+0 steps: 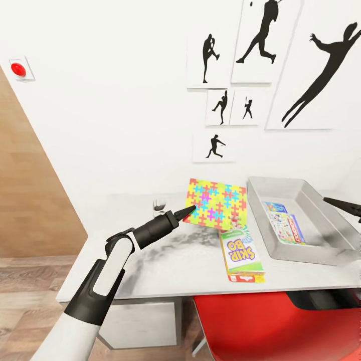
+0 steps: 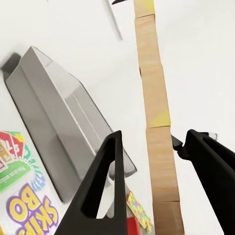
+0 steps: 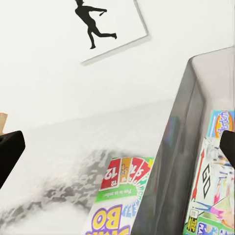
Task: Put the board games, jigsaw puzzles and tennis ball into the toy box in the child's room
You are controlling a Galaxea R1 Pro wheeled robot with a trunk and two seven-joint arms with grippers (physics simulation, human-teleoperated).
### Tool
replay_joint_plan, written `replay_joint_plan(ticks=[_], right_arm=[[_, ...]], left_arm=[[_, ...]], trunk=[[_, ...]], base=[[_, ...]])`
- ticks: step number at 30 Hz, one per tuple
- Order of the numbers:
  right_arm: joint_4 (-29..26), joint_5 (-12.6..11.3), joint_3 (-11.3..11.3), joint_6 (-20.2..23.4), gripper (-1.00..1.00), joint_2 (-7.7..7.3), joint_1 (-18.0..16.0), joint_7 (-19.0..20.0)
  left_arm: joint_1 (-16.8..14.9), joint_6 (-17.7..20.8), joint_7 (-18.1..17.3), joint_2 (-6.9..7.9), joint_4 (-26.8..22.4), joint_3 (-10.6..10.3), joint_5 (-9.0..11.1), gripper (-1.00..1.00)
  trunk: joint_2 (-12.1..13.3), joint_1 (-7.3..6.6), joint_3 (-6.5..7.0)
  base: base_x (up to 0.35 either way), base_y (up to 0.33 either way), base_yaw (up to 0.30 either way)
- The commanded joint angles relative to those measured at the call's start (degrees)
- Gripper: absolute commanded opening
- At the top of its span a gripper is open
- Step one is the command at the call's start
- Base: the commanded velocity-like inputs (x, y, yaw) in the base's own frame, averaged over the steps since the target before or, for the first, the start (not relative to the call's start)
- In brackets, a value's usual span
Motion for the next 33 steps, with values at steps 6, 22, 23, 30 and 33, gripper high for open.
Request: replay_joint_plan(ticks=[6,22,23,30,33], right_arm=[[0.05,0.30,-0.07,0.26,1.00,0.03,-0.06,0.43],[0.06,0.30,-0.06,0.26,1.00,0.05,0.02,0.43],[0.06,0.30,-0.05,0.26,1.00,0.04,0.02,0.43],[0.06,0.30,-0.06,0.26,1.00,0.02,0.03,0.42],[0.04,0.30,-0.06,0.26,1.00,0.01,0.03,0.43]], left_arm=[[-0.03,0.42,0.03,-0.03,0.00,0.05,0.29,-1.00],[-0.03,0.42,-0.14,-0.03,0.00,0.05,0.31,-1.00],[-0.03,0.42,-0.13,-0.03,0.00,0.05,0.30,-1.00],[-0.03,0.42,-0.02,-0.03,0.00,0.01,0.36,-1.00],[-0.03,0.42,0.01,-0.03,0.00,-0.02,0.35,-1.00]], trunk=[[-0.03,0.01,0.51],[-0.03,0.01,2.00],[-0.03,0.01,2.10],[-0.03,0.01,2.75],[-0.03,0.01,3.03]], base=[[0.100,-0.223,0.000],[0.058,-0.101,0.000],[0.006,-0.011,0.000],[0.011,-0.052,0.000],[0.053,-0.182,0.000]])
